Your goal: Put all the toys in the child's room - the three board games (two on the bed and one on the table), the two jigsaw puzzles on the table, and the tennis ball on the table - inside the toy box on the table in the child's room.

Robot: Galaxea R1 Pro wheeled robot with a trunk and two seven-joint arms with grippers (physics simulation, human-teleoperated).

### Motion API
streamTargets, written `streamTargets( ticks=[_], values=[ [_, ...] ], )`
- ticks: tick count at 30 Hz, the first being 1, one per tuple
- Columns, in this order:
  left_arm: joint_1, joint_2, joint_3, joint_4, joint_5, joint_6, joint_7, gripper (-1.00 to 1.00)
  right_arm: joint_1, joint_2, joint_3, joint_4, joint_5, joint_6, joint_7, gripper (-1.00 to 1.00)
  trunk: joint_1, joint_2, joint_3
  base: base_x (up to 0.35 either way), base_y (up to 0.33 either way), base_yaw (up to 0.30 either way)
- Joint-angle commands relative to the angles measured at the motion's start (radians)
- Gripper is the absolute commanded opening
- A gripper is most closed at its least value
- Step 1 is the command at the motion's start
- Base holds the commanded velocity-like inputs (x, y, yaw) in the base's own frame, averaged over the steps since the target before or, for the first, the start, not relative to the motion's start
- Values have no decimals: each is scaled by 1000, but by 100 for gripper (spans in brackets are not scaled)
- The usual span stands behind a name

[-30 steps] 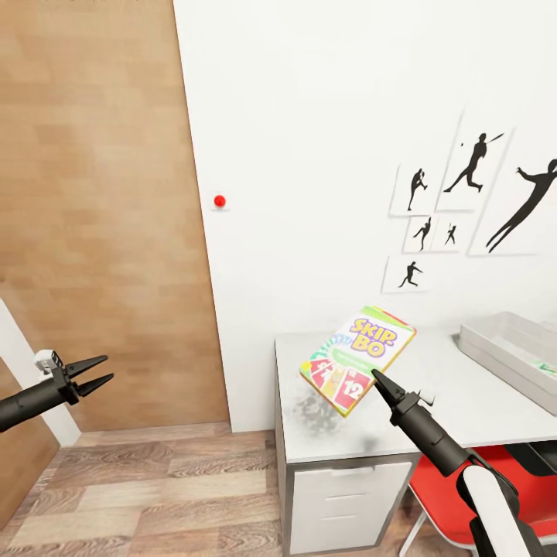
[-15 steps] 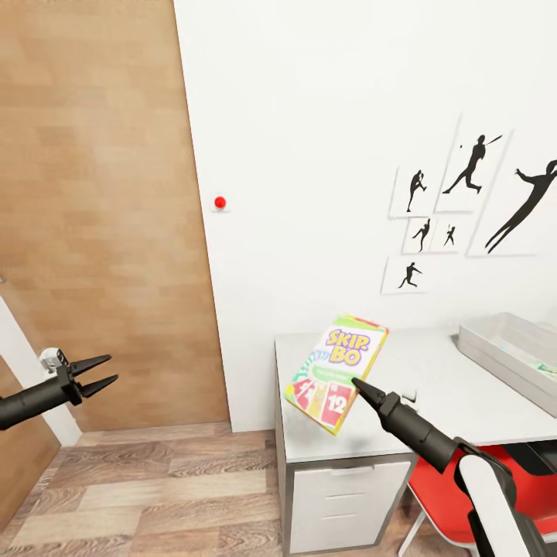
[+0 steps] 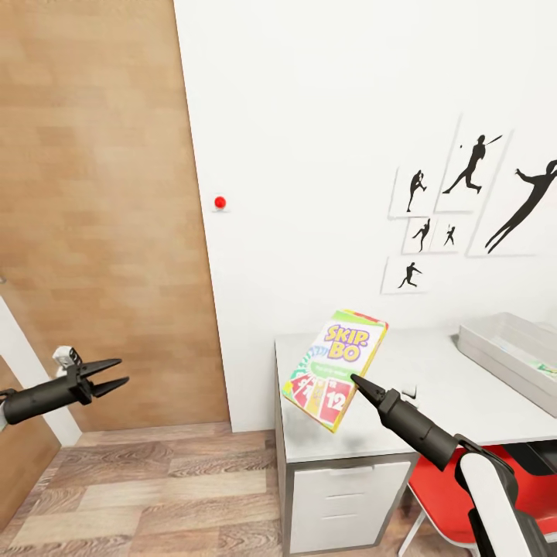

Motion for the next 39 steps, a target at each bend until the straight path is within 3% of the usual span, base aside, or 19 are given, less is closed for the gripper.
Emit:
streamTargets(
  ticks=[1, 10, 21, 39],
  values=[
    [-1, 0, -18, -1, -1, 9, -4, 100, -1, 1, -1, 0, 0, 3, 4, -100, 1, -2, -2, 0, 0, 0],
    [-1, -18, -25, -10, 0, 10, -4, 100, -1, -1, -2, 0, 0, 3, 10, -100, 1, -2, -1, -97, 0, -14],
    [-1, -39, -26, -41, 0, 5, -4, 100, -1, -8, -5, 1, -9, 5, 13, -100, 1, -2, 9, -14, 0, -199],
    [-1, -40, -29, -63, 0, 3, -4, 100, -1, -1, -3, 1, -9, 1, 14, -100, 1, -2, 29, 0, 0, -228]
  ],
)
